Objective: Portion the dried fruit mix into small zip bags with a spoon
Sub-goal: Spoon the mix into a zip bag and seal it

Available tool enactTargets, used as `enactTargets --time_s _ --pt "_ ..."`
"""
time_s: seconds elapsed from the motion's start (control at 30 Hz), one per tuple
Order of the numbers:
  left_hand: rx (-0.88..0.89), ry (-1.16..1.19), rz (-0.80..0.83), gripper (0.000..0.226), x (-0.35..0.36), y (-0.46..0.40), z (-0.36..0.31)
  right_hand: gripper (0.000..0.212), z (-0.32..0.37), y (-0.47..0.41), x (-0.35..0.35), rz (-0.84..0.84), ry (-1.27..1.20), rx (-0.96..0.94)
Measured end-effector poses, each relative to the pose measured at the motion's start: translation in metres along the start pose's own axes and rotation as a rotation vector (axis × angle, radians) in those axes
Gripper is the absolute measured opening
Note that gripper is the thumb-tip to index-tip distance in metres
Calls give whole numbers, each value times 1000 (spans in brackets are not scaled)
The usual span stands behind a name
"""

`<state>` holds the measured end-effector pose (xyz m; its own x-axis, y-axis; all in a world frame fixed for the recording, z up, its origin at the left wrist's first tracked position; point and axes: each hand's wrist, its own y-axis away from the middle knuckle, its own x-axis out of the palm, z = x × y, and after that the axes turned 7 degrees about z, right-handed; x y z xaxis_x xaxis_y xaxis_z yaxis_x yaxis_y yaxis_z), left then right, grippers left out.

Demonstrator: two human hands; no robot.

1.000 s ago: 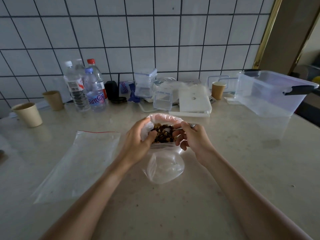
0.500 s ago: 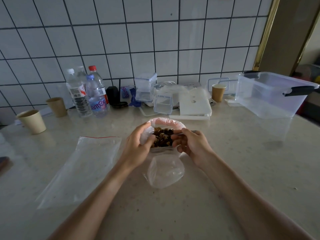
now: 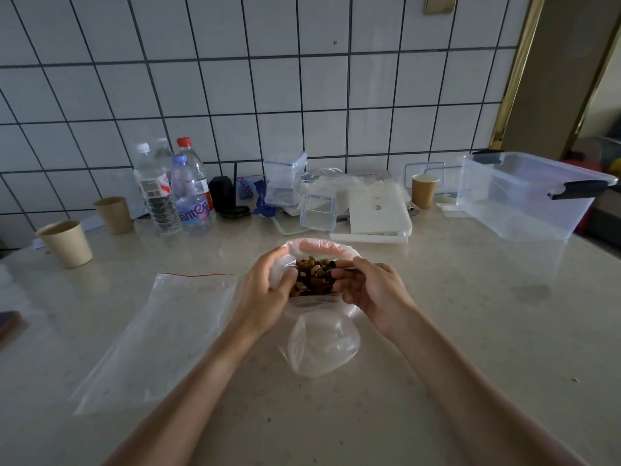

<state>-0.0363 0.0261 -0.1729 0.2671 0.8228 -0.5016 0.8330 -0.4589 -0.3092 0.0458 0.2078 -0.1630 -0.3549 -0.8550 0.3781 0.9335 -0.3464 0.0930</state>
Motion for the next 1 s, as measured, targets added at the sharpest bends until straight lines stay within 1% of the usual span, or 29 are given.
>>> enactTargets --time_s 0.17,0.27,0.43,0.5,0.53,0.63,0.7,0.8,0.87,1.0 --pt "45 -74 31 45 -7 1 -3 33 9 3 -3 41 -23 -52" --pt "114 -128 34 36 -13 6 -11 33 17 8 -4 64 -3 -73" --pt "181 -334 -9 17 -19 21 -28 37 32 12 -11 98 52 -83" --pt "147 -376 11 9 -22 30 -32 39 38 14 -16 127 84 -66" --pt "107 -372 52 9 -24 34 -33 40 41 15 -19 142 100 -55" --pt "-23 -412 186 28 -24 49 -31 42 49 18 -24 182 140 -23" --pt "-68 -499 225 35 -21 57 -28 43 52 20 -27 222 168 6" --pt "-98 -544 232 24 -17 60 -23 44 54 24 -29 310 248 52" --pt "-109 -533 241 21 -16 57 -22 45 55 29 -31 394 369 52" --pt "-120 -472 281 25 -19 46 -24 44 56 39 -33 589 675 4"
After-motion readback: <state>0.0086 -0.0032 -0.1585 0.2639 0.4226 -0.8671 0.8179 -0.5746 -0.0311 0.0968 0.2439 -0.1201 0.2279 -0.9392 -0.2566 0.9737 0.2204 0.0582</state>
